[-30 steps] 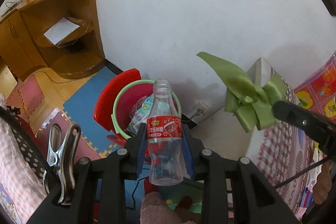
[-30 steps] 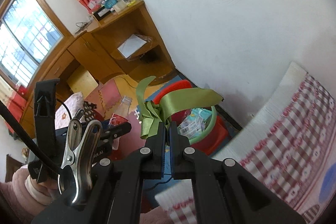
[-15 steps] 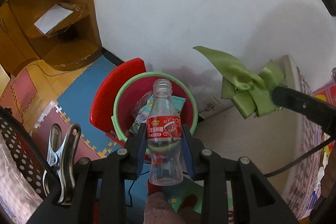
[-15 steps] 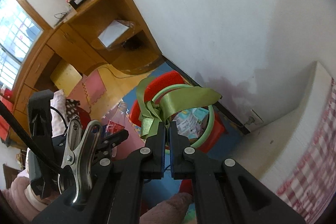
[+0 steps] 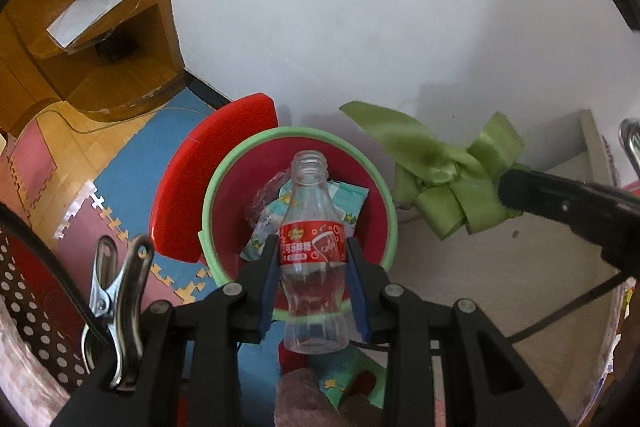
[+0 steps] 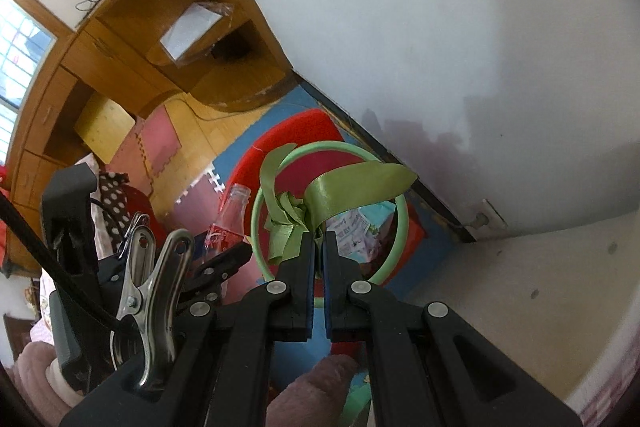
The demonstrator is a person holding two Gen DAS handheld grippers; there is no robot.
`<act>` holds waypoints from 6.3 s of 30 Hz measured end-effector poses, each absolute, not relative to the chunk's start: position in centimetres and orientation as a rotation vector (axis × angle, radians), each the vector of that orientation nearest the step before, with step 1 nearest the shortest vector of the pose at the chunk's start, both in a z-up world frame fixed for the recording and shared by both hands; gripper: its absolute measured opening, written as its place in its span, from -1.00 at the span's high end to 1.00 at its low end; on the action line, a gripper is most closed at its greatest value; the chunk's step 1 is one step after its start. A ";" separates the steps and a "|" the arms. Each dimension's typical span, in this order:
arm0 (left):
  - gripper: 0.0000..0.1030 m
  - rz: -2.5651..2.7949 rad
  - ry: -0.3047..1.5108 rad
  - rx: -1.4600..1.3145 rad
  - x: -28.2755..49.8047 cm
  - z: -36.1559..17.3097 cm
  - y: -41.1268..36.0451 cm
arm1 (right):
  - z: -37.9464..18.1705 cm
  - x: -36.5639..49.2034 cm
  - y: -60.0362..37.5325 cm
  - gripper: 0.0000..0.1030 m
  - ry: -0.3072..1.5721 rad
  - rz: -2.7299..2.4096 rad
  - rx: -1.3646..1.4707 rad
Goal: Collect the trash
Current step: 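Open the right tool to drop the green ribbon into the red bucket, then move both open tools away from the bucket back toward the items on the bed, then reach the left tool to the silver paint tube while the right tool reaches the white mesh puff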
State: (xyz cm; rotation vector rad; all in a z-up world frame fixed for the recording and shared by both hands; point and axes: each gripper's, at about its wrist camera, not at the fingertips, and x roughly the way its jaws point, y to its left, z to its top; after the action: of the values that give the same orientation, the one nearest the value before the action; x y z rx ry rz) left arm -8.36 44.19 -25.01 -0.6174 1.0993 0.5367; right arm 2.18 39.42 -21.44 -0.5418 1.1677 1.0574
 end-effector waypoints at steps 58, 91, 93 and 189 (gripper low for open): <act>0.22 0.489 1.104 -0.579 -10.2 -21.8 43.8 | -20.4 -0.7 37.3 0.64 1.116 1.041 -0.481; 0.22 0.524 0.948 -0.468 -15.5 -8.8 35.0 | -7.9 -9.1 23.4 0.62 0.763 1.253 -0.342; 0.22 0.520 0.942 -0.458 -15.7 -7.9 34.1 | -7.3 -9.2 22.4 0.62 0.750 1.258 -0.328; 0.22 -0.154 1.046 -0.021 16.1 -3.6 -11.3 | -0.5 9.3 -35.7 0.44 0.652 0.498 0.127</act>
State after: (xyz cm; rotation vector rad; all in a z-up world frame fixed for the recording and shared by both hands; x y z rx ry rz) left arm 16.14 -11.30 -3.63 -0.0212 1.0456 -0.1535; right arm 9.33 -35.65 -0.47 0.1273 0.6519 0.4976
